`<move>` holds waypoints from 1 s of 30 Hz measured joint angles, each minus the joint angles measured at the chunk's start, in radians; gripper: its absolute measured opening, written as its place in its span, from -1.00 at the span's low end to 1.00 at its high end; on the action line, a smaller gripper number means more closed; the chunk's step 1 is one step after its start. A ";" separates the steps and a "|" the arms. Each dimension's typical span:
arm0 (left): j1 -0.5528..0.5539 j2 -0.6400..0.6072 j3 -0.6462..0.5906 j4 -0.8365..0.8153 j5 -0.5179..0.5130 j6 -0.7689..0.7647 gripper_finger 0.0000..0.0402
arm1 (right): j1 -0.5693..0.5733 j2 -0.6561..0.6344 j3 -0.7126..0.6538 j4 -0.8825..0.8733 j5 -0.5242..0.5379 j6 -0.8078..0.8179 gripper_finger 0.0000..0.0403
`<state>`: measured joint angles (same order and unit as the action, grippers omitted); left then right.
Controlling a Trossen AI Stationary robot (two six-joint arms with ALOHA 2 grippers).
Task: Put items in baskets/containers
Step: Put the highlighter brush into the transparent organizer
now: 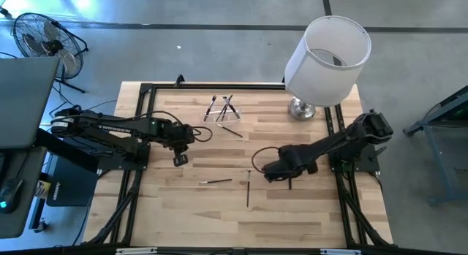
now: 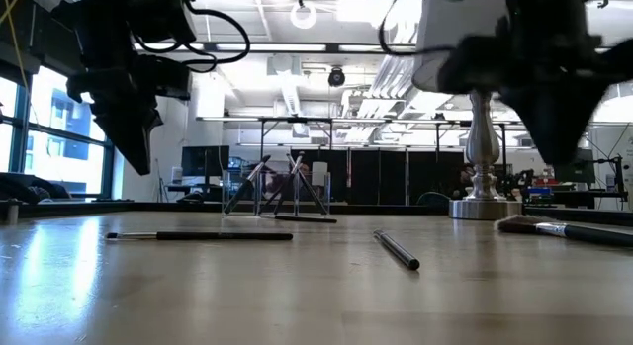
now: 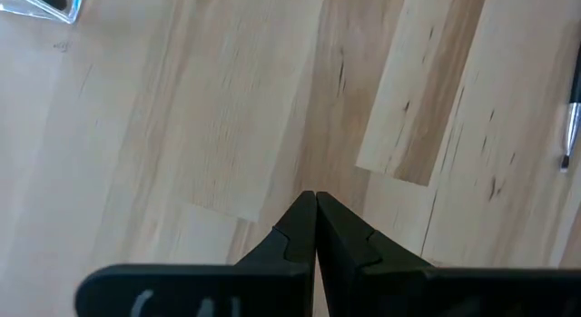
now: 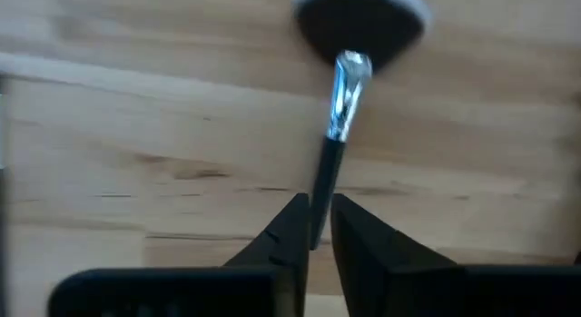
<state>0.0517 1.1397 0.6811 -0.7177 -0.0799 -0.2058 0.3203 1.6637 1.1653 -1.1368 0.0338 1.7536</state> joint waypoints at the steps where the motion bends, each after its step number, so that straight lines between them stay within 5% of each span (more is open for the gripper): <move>1: 0.000 0.000 0.000 -0.002 0.000 0.000 -1.00 | 0.007 0.000 -0.023 0.021 -0.013 0.020 -0.76; 14: 0.000 0.000 0.000 -0.016 0.040 0.019 -1.00 | 0.013 0.000 -0.248 0.289 -0.070 0.082 -0.43; 30: 0.000 0.000 0.000 -0.019 0.067 0.018 -1.00 | -0.006 -0.007 -0.358 0.453 -0.079 -0.019 -0.84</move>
<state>0.0517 1.1397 0.6811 -0.7364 -0.0132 -0.1873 0.3145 1.6566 0.8076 -0.6837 -0.0453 1.7348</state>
